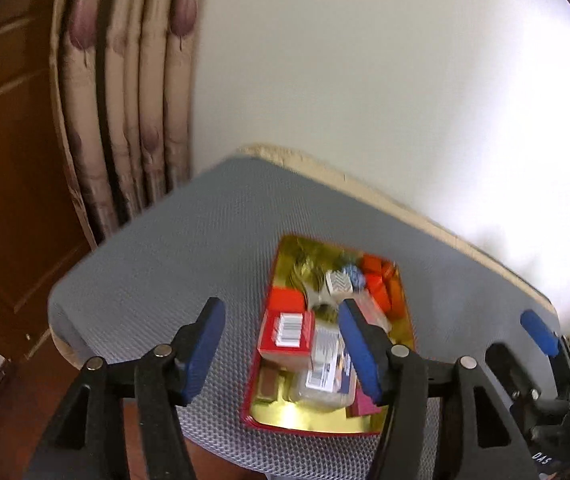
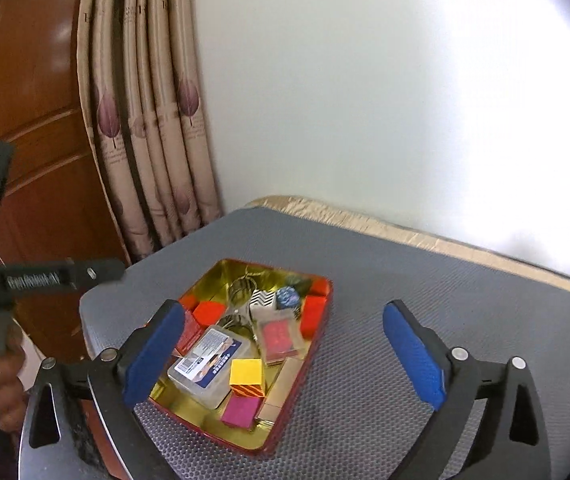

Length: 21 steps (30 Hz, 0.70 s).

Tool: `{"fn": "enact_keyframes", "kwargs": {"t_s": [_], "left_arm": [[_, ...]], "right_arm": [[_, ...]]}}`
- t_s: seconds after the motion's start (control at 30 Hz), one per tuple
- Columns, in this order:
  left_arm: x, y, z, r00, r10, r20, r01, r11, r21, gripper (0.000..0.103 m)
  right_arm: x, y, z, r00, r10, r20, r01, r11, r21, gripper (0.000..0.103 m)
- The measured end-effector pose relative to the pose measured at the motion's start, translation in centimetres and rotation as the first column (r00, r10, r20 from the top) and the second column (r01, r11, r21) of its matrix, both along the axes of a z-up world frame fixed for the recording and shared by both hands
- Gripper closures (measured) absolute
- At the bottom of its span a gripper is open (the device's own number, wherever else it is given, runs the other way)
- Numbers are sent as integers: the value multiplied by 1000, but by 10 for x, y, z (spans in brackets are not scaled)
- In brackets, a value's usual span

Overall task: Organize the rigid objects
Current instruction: 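Open both tools to release the items and lift away from the tin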

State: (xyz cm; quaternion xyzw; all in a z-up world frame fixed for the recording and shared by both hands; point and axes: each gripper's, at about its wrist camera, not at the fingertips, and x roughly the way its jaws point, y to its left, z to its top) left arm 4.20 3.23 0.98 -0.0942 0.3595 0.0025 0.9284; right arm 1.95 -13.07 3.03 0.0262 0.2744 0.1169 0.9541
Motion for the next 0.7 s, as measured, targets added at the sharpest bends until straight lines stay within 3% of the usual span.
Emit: {"fn": "enact_keyframes", "kwargs": {"t_s": [0.13, 0.33, 0.53, 0.7], "left_arm": [[-17, 1, 10, 1000, 3, 23, -3, 1000, 15, 40], [-41, -6, -4, 999, 16, 36, -19, 996, 85, 40], [-53, -4, -17, 995, 64, 77, -70, 994, 81, 40], [-62, -16, -14, 990, 61, 130, -79, 987, 138, 40]], "right_arm": [[-17, 0, 9, 999, -16, 47, 16, 1000, -5, 1], [-39, 6, 14, 992, -62, 110, 63, 998, -1, 0], [-49, 19, 8, 996, -66, 68, 67, 998, -20, 0], [-58, 27, 10, 993, -94, 77, 98, 994, -45, 0]]}}
